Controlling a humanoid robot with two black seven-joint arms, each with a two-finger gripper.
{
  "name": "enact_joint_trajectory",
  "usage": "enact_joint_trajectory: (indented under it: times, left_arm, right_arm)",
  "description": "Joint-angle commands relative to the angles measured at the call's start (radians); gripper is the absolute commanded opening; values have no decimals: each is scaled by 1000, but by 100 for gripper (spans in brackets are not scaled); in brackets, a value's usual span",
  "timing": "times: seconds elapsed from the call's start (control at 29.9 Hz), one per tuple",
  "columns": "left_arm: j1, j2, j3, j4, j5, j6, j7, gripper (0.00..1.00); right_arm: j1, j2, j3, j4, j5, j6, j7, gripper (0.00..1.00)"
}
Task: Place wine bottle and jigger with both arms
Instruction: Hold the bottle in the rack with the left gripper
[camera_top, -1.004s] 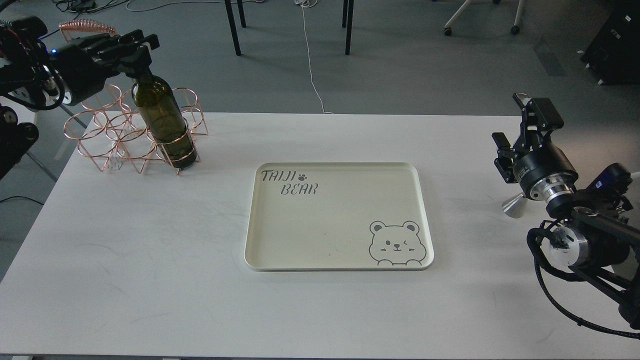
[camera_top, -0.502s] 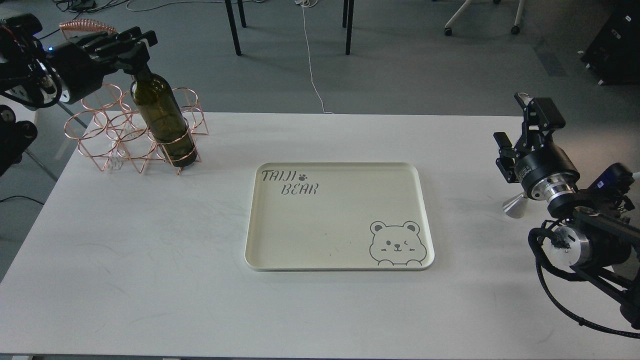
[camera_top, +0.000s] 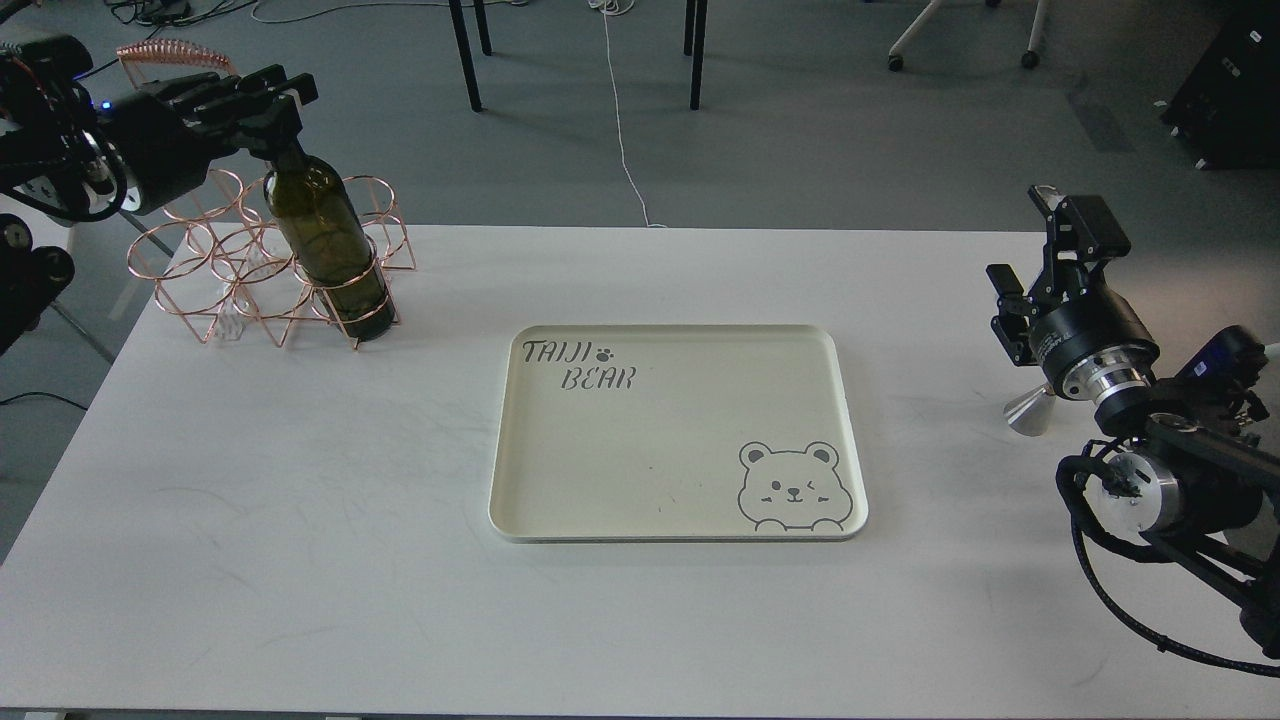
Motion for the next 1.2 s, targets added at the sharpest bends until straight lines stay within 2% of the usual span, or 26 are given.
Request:
enact_joint_trajectory:
  times: [0.0,0.17,0.23,0.27,0.3,0.33,0.64,1.17]
  left_arm:
    - [-2,0,0,1,-4,2,0,84]
    - [-2,1,0,-1,-9,2,0,90]
    - [-2,1,0,-1,-11,-1,0,87]
    - [-2,3,0,-1,-11,-5,0,76]
    - [-2,4,2,-1,-6,-5,0,51]
    - [1,3,3,-1,2,0,0,1]
    - [-2,6,17,1,5,29,0,0]
    - [4,10,18,-1,3,29,0,0]
  right_arm:
    - [0,0,0,0,0,0,0,96]
    - [0,0,0,0,0,0,0,96]
    - [0,0,-2,0,0,0,0,96]
    - [0,0,-2,0,0,0,0,96]
    - [0,0,-2,0,0,0,0,96]
    - [0,2,-2,0,0,0,0,96]
    - [0,-1,-2,1,0,0,0,96]
    - [0,3,0,0,0,0,0,96]
